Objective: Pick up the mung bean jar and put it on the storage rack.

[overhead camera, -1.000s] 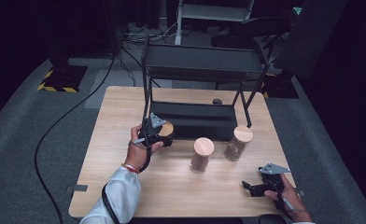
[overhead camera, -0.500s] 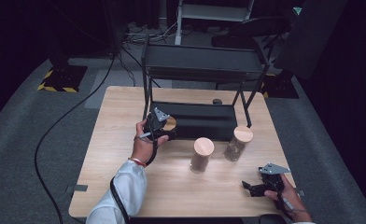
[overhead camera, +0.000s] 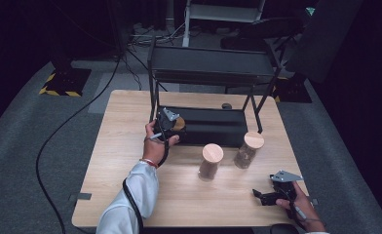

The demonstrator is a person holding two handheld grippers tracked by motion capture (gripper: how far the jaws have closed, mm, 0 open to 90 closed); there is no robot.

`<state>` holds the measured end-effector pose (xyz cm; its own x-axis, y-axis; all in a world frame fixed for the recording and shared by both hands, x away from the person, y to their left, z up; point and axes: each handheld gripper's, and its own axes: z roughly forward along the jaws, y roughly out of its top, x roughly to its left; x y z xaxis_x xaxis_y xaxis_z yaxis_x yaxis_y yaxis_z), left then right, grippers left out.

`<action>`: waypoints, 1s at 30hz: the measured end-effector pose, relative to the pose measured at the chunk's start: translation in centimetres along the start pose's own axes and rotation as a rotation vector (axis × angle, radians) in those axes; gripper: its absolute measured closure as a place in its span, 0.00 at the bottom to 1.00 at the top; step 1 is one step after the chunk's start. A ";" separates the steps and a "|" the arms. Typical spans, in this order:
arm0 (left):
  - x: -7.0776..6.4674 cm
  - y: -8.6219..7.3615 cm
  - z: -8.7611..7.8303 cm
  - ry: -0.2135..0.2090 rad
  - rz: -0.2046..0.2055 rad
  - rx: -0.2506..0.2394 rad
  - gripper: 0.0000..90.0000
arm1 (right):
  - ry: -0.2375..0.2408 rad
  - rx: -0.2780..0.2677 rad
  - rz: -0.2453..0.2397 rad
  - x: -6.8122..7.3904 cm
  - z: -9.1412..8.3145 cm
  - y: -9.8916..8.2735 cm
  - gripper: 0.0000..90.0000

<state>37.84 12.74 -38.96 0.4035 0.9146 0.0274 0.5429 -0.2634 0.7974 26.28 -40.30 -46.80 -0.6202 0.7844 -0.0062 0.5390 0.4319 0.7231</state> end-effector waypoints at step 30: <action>-0.2 0.0 3.1 -0.007 -0.032 0.012 0.26 | 0.002 0.000 -0.002 0.0 0.0 0.0 0.00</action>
<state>40.02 11.65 -40.81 0.3910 0.9204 -0.0024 0.5647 -0.2378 0.7903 26.31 -40.32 -46.80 -0.6226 0.7826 -0.0063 0.5377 0.4336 0.7231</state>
